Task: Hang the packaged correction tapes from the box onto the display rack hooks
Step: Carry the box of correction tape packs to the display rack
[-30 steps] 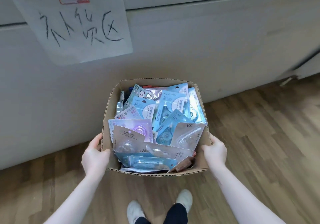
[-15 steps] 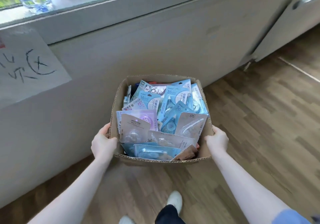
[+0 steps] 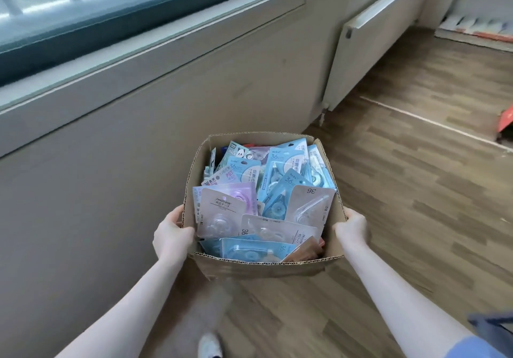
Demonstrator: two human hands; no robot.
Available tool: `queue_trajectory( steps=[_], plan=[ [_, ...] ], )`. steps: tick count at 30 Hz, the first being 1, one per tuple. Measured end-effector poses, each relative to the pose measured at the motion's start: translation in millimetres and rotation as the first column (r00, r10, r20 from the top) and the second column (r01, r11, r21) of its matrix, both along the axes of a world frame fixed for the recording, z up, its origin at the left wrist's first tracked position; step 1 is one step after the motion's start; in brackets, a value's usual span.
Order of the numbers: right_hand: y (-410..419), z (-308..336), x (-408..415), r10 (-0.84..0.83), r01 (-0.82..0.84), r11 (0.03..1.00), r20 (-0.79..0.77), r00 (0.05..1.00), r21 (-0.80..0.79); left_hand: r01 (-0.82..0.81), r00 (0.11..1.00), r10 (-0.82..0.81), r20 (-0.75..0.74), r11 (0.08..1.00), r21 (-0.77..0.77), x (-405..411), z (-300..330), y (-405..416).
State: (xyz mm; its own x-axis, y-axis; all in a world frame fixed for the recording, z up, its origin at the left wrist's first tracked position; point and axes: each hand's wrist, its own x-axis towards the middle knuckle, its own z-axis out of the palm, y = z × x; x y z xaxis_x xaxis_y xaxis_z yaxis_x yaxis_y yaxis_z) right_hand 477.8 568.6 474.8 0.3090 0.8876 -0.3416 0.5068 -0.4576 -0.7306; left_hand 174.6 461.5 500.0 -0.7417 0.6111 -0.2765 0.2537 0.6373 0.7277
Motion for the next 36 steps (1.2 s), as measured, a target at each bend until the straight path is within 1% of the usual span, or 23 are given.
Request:
queue_trajectory(
  steps=[6, 12, 15, 20, 24, 28, 33, 36],
  plan=[
    [28, 14, 58, -0.163, 0.162, 0.987, 0.042, 0.986, 0.012, 0.202, 0.979, -0.202, -0.015, 0.979, 0.024, 42, 6, 89],
    [67, 3, 109, -0.326, 0.328, 0.945, 0.094, 0.941, -0.004, 0.374, 0.927, -0.374, 0.016, 0.927, 0.018, 88, -12, 186],
    [97, -3, 130, -0.420, 0.425, 0.904, 0.097, 0.902, -0.034, 0.467, 0.883, -0.468, 0.034, 0.884, 0.016, 111, -21, 245],
    [152, -2, 165, -0.536, 0.544, 0.838, 0.118, 0.836, -0.048, 0.632, 0.775, -0.632, -0.025, 0.775, -0.006, 156, -19, 351],
    [186, 2, 192, -0.611, 0.621, 0.782, 0.129, 0.781, -0.051, 0.700, 0.713, -0.700, -0.039, 0.714, -0.015, 195, -5, 416],
    [216, 5, 232, -0.694, 0.700, 0.714, 0.114, 0.711, -0.024, 0.760, 0.649, -0.758, -0.065, 0.650, 0.011, 242, 2, 471],
    [252, 3, 301, -0.751, 0.754, 0.656, 0.084, 0.655, -0.018, 0.790, 0.613, -0.787, -0.073, 0.612, 0.037, 322, 3, 526],
    [284, -6, 363, -0.769, 0.772, 0.635, 0.081, 0.635, -0.020, 0.801, 0.599, -0.798, -0.064, 0.597, 0.053, 385, -2, 557]
  ],
)
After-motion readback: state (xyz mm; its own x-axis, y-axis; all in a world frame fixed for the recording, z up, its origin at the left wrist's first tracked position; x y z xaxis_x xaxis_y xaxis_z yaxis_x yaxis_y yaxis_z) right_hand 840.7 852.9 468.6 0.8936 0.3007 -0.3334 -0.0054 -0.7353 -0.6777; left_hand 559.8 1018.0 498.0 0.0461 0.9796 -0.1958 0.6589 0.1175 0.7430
